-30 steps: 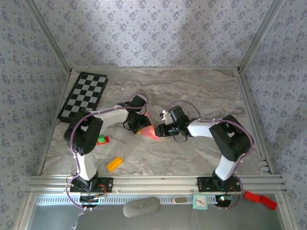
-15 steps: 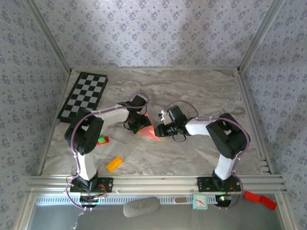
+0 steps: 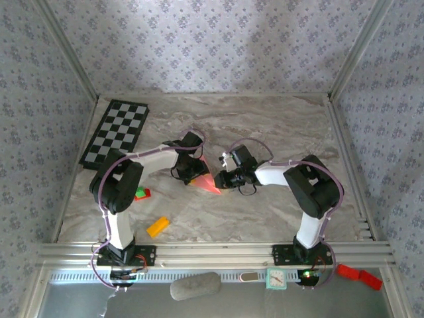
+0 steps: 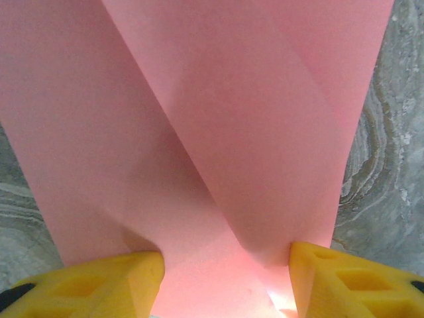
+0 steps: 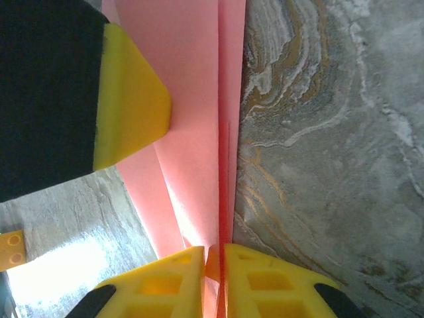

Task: Fold a paper plane with a square sheet of paper (pick it up from the middle)
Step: Fourth fold the wing at the center of the table.

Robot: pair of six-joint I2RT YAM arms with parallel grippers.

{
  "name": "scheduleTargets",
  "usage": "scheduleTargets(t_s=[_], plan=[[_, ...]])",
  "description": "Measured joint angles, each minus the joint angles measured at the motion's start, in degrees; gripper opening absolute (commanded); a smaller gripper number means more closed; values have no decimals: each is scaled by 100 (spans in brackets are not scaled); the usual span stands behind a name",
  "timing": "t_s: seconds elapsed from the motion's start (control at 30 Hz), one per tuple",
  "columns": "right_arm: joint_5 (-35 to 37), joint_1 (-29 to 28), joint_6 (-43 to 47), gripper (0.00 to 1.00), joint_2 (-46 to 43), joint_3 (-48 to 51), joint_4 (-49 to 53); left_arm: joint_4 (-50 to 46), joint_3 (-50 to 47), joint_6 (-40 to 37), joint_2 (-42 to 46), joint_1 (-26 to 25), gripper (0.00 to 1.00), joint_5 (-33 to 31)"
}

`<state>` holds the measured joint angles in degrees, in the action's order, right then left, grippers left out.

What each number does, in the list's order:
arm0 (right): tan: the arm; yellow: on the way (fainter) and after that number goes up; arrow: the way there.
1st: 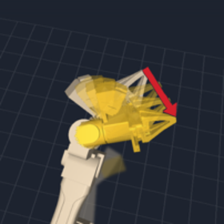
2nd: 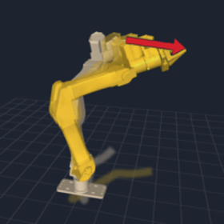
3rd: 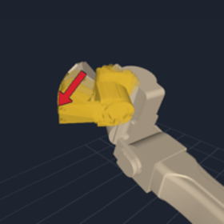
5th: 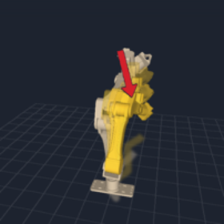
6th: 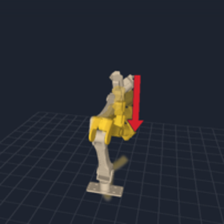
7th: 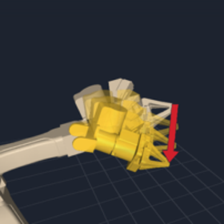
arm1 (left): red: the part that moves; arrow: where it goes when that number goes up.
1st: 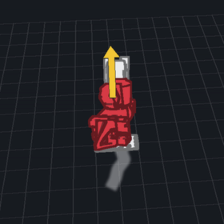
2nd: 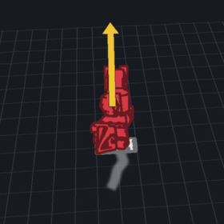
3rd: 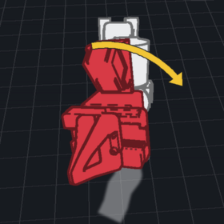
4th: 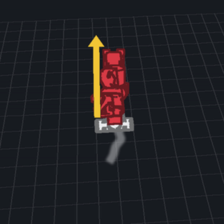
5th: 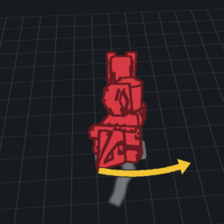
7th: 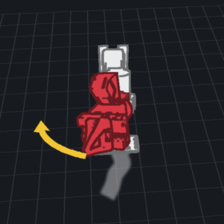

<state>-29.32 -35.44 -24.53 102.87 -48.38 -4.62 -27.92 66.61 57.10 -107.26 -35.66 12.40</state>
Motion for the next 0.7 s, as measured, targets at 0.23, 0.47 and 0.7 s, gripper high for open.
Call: scheduleTargets(t_s=[0.23,0.47,0.7], plan=[[11,-2,26,16,22,-63,116,-149,131,-52,0,-15,57,-2],[81,-26,63,17,24,-101,190,-216,201,-181,0,-37,58,-2],[149,-50,63,16,31,-146,280,-275,238,-374,52,-35,59,-2]])
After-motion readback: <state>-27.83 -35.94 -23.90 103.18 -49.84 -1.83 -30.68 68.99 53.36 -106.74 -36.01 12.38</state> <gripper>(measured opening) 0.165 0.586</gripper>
